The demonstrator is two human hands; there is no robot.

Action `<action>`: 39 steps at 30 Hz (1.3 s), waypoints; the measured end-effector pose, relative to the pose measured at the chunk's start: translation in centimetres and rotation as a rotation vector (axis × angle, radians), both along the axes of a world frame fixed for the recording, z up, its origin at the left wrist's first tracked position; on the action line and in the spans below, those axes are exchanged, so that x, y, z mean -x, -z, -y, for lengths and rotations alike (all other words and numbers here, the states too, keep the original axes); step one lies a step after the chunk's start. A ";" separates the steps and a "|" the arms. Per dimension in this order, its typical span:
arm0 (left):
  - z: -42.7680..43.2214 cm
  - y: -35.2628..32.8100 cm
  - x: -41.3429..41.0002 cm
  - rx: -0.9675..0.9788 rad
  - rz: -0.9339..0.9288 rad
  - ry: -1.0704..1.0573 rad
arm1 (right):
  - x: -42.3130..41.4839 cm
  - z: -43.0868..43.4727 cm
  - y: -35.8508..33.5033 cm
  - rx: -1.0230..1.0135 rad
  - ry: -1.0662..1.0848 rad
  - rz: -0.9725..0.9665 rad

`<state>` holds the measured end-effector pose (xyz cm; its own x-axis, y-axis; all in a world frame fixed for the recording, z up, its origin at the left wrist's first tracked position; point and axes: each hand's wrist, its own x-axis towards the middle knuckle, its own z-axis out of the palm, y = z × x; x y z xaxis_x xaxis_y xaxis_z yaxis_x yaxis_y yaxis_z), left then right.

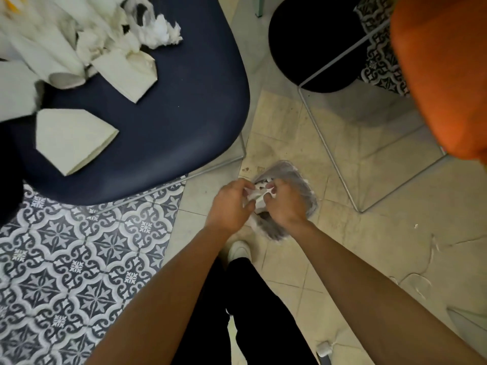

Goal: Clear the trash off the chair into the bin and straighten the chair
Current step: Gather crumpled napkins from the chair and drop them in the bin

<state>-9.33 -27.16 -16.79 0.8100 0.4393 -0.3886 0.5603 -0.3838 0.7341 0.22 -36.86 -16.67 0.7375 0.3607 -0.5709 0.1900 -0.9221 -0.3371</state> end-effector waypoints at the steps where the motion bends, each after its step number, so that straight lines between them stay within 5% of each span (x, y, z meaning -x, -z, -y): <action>1: -0.4 -1.2 0.3 -0.005 0.004 -0.013 | 0.1 -0.4 -1.2 -0.014 -0.016 0.005; 14: -8.1 -10.3 5.2 -0.098 0.036 -0.305 | 1.9 -10.2 -10.0 -0.235 -0.196 0.050; 24: -16.7 -11.2 7.2 -0.172 -0.006 -0.399 | 4.0 -19.5 -11.0 -0.190 -0.351 -0.050; 31: -20.9 -10.8 7.4 -0.394 -0.198 -0.478 | 3.7 -24.5 -11.3 -0.143 -0.418 -0.075; 39: -22.2 -9.2 7.2 -0.363 -0.318 -0.455 | 2.2 -27.9 -11.2 -0.136 -0.440 -0.042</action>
